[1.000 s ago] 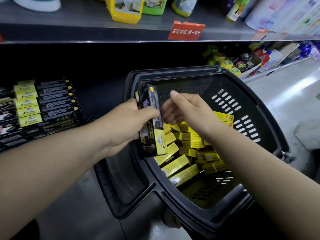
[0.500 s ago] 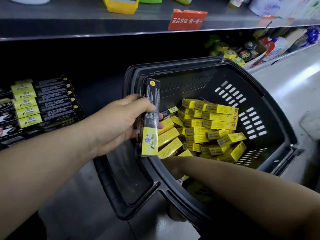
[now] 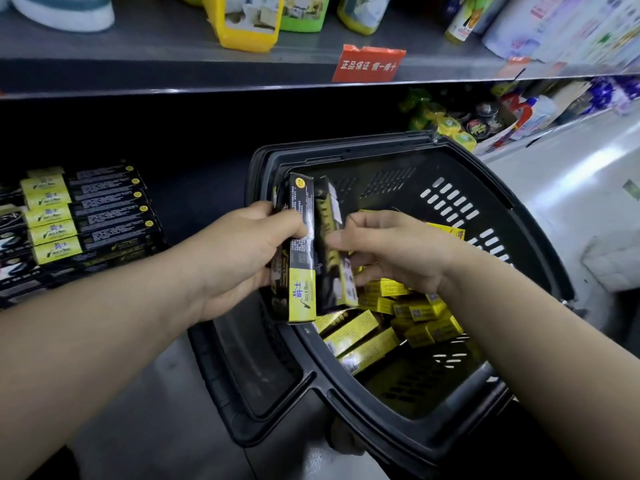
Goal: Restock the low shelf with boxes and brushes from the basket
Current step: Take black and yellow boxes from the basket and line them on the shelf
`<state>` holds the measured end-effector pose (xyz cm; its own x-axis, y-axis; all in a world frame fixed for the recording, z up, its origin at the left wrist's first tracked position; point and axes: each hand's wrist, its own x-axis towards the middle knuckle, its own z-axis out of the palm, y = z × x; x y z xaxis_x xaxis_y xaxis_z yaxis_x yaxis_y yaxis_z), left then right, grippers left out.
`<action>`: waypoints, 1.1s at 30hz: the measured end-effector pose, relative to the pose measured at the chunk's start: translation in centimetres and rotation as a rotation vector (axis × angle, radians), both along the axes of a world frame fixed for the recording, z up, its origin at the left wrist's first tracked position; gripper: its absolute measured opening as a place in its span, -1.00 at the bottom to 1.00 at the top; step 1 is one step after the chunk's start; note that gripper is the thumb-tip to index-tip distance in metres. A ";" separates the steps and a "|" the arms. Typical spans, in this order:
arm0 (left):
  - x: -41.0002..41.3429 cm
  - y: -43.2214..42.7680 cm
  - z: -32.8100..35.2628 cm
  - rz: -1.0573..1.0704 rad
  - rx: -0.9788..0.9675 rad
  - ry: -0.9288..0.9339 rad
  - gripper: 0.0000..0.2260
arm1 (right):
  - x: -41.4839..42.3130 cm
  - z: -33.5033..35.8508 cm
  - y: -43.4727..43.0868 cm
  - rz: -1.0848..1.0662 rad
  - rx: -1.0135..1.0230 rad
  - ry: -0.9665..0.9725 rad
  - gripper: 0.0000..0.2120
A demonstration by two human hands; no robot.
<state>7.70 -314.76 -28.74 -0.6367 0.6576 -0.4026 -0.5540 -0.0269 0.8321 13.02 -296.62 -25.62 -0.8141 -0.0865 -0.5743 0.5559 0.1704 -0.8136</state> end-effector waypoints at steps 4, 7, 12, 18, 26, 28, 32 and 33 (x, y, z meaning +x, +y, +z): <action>0.0 -0.1 0.0 0.054 -0.014 0.007 -0.83 | 0.4 -0.2 -1.6 -0.013 0.035 0.127 -0.73; -0.1 -0.4 0.1 0.058 -0.010 0.033 -0.84 | 0.3 -0.8 -1.9 -0.057 0.051 0.152 -0.62; -0.6 -0.4 0.3 0.170 -0.033 -0.009 -0.86 | -0.1 -0.5 -1.9 -0.251 -0.229 0.123 -0.68; -0.4 0.2 -0.2 0.136 -0.007 -0.076 -0.75 | -0.2 -0.5 -2.7 -0.369 -0.313 0.122 -0.68; 0.2 0.0 0.0 0.077 0.055 -0.041 -0.79 | -0.5 -1.3 -5.1 -0.439 -0.215 0.139 -0.64; 0.3 -0.1 0.2 0.058 0.039 0.024 -0.67 | -0.5 -1.4 -5.2 -0.399 -0.164 0.165 -0.66; -0.8 -0.5 0.4 0.165 -0.030 0.028 -0.50 | -2.5 -1.3 -2.8 -0.241 0.169 0.234 -0.68; -1.2 -0.7 0.5 0.191 -0.043 0.000 -0.49 | -3.4 -2.2 -1.2 -0.252 0.249 0.216 -0.68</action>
<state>6.52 -315.42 -28.20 -0.7483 0.5075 -0.4273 -0.5418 -0.0959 0.8350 9.60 -297.84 -27.83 -0.8962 0.2508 -0.3660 0.4262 0.2572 -0.8673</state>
